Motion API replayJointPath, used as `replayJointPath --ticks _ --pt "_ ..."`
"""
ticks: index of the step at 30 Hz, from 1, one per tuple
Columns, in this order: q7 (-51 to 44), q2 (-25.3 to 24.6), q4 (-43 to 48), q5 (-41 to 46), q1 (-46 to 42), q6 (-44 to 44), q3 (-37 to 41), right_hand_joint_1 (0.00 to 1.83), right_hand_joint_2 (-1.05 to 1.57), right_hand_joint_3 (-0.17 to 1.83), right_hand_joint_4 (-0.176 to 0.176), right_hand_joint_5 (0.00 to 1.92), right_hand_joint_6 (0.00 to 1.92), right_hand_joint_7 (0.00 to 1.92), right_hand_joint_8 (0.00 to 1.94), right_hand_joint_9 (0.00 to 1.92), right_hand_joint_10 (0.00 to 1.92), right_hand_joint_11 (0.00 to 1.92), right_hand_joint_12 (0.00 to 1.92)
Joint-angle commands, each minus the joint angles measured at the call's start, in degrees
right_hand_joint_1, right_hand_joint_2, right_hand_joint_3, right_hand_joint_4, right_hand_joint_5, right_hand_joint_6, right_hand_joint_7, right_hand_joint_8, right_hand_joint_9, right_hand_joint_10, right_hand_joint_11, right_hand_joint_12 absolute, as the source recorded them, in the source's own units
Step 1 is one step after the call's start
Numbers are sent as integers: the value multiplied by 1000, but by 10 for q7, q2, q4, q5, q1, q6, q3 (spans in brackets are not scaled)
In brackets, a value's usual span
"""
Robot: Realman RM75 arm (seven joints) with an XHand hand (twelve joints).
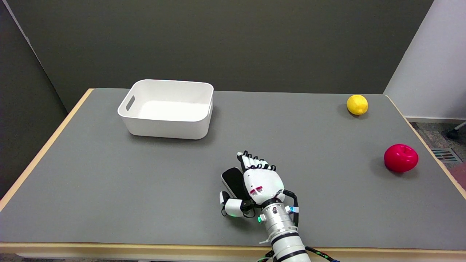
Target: Pick up the chalkboard eraser.
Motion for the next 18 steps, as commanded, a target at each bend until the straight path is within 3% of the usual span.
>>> replayJointPath --ticks 1,7,9,11,13,14,15,18 --pt "1 1 -5 10 4 -6 10 690 673 872 -176 90 395 399 802 343 1132 253 1553" --pt "1 1 -8 1 6 -5 18 755 727 848 -176 109 451 460 936 425 1235 300 1574" --pt "1 1 -15 -30 7 -3 18 814 799 882 -176 150 525 505 1130 484 1315 381 1655" --pt "1 1 -22 -59 8 -2 19 846 859 891 -176 243 728 538 1325 549 1397 407 1717" --pt "1 0 -25 -79 8 -2 19 1182 1040 552 -176 312 890 616 1575 613 1497 374 1856" --pt "1 0 -27 -89 8 -1 21 1279 1085 478 -176 343 948 632 1659 644 1538 359 1902" --pt "1 0 -27 -94 8 -1 23 1279 1073 523 -176 373 984 623 1695 671 1567 350 1916" --pt "1 0 -28 -98 9 -1 26 1114 1295 173 -176 497 1663 560 1711 724 1688 344 1921"
